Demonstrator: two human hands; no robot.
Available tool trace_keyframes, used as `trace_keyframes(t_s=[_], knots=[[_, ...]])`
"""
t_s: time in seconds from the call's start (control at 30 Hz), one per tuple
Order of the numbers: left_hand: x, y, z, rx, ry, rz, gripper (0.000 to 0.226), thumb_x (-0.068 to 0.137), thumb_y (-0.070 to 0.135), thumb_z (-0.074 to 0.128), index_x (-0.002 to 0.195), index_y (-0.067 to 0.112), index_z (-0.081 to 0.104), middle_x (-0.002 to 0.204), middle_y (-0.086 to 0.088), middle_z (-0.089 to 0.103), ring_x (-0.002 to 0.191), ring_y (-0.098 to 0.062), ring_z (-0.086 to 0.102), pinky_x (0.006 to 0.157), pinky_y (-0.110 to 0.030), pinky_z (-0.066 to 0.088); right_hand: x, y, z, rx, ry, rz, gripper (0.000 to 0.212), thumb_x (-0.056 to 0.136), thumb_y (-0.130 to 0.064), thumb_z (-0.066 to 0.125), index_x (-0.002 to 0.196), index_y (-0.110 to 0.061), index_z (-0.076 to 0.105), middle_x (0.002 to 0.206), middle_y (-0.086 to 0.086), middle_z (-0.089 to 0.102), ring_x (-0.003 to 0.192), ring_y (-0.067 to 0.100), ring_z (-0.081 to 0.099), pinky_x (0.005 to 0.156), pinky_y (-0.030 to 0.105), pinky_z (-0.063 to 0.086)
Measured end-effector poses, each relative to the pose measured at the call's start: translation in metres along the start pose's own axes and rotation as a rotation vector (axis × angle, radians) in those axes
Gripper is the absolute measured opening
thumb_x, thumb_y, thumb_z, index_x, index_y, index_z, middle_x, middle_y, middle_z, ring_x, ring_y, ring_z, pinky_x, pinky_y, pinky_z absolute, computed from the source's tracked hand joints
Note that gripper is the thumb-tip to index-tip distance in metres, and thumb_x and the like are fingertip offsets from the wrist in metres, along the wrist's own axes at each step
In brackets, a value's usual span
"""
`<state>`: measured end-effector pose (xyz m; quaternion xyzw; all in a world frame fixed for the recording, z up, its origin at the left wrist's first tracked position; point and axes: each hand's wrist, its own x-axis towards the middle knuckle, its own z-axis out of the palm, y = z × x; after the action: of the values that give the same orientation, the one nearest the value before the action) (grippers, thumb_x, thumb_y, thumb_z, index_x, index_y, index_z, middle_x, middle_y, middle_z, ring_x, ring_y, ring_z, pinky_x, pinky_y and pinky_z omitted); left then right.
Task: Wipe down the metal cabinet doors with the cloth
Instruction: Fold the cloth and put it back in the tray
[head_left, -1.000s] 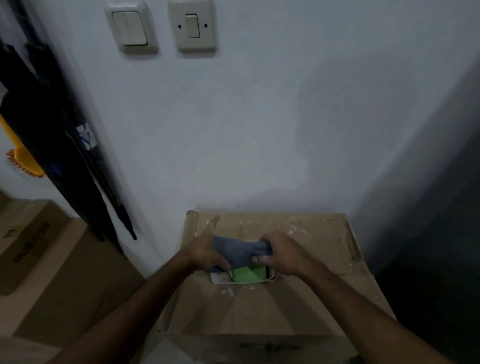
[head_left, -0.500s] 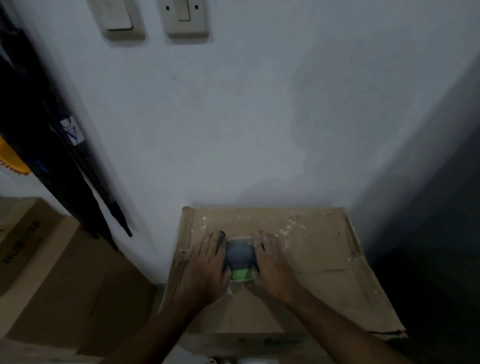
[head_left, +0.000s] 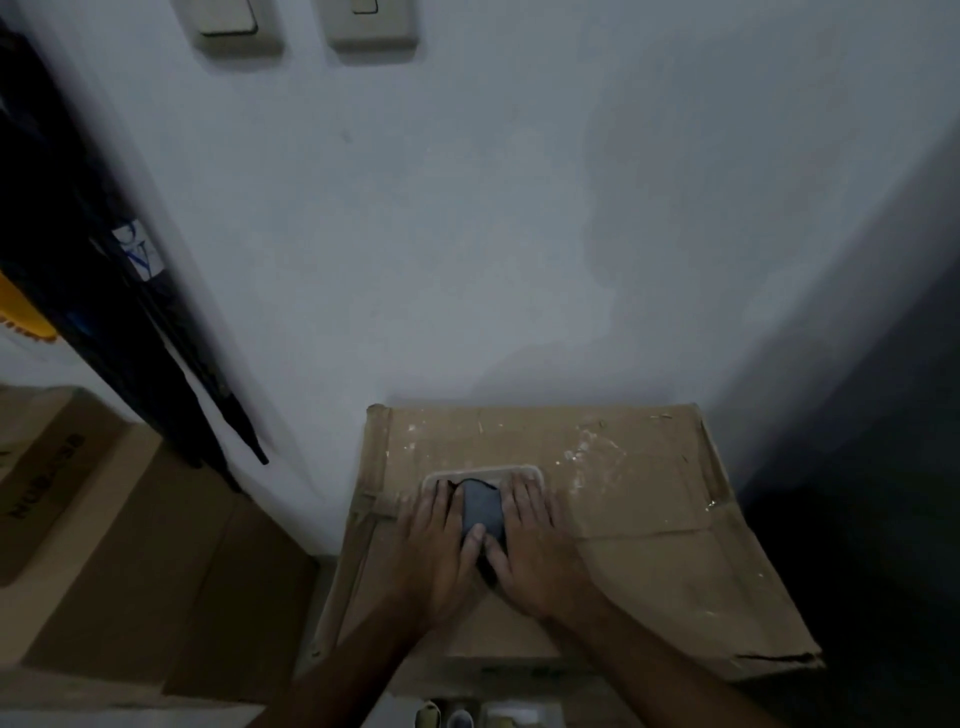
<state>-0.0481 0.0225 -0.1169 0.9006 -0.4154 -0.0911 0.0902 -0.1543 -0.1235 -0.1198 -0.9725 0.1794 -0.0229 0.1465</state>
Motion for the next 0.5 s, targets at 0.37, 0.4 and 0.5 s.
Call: trace_keyframes(t_s=[0.37,0.4,0.5], knots=[[0.020,-0.008,0.009,0.009,-0.116,0.111,0.102,0.085,0.065,-0.037,0.165,0.017,0.002,0.174,-0.004,-0.003,0.162,-0.021,0.001,0.132,-0.039,0.011,-0.002,-0.003,0.014,-0.068,0.022,-0.112,0.066,0.103,-0.040,0.035,0.161,-0.012,0.025,0.164,0.011,0.033,0.152,0.028,0.030,0.124,0.047,0.008],[0.021,-0.007,0.010,0.005,-0.109,0.110,0.101,0.086,0.065,-0.035,0.166,0.017,0.004,0.174,-0.003,-0.001,0.162,-0.020,0.001,0.132,-0.038,0.010,-0.001,-0.002,0.016,-0.085,0.034,-0.117,0.065,0.103,-0.041,0.033,0.161,-0.011,0.026,0.164,0.011,0.034,0.152,0.028,0.032,0.124,0.048,0.009],[0.022,-0.001,0.002,-0.022,-0.102,0.096,0.092,0.089,0.058,-0.017,0.167,0.016,0.007,0.175,-0.004,0.002,0.162,-0.018,0.003,0.131,-0.037,0.010,0.001,-0.003,0.010,-0.063,0.009,-0.102,0.067,0.103,-0.043,0.025,0.162,-0.011,0.019,0.167,0.011,0.026,0.155,0.027,0.023,0.125,0.045,0.000]])
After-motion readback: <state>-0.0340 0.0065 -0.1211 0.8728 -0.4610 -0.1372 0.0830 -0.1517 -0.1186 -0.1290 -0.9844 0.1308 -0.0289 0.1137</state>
